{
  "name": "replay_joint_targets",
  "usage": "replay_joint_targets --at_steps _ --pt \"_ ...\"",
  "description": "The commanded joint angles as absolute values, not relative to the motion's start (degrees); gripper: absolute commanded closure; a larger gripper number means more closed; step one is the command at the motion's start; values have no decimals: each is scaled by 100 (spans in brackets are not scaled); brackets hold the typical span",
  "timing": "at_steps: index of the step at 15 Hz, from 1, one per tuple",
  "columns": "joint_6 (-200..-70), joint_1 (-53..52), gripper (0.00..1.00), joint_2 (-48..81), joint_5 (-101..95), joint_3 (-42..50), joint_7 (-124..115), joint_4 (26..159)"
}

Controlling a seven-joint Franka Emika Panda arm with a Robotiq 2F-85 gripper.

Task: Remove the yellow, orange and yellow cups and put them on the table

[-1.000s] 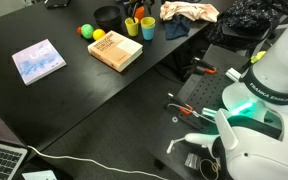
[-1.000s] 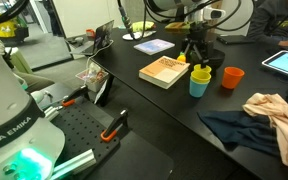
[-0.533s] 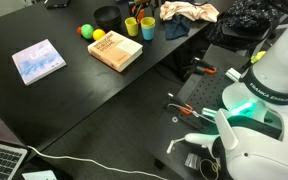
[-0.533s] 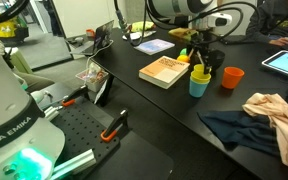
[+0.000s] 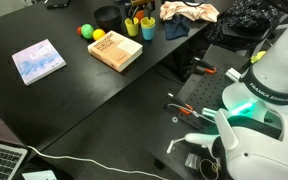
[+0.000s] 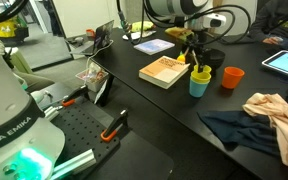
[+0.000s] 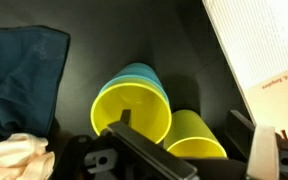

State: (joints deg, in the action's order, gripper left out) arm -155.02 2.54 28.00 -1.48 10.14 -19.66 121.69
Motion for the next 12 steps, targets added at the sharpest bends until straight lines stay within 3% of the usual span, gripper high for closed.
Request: replay_joint_targets --at_steps 1,2,10,12 --pt "-15635 331 16 2721 77 885 -1670 12245" --pt "-15624 337 29 2719 94 882 -1638 12251" --pt "-15623 365 91 2806 116 896 -1506 12343" --pt "-15619 348 98 2764 79 912 -1481 12358"
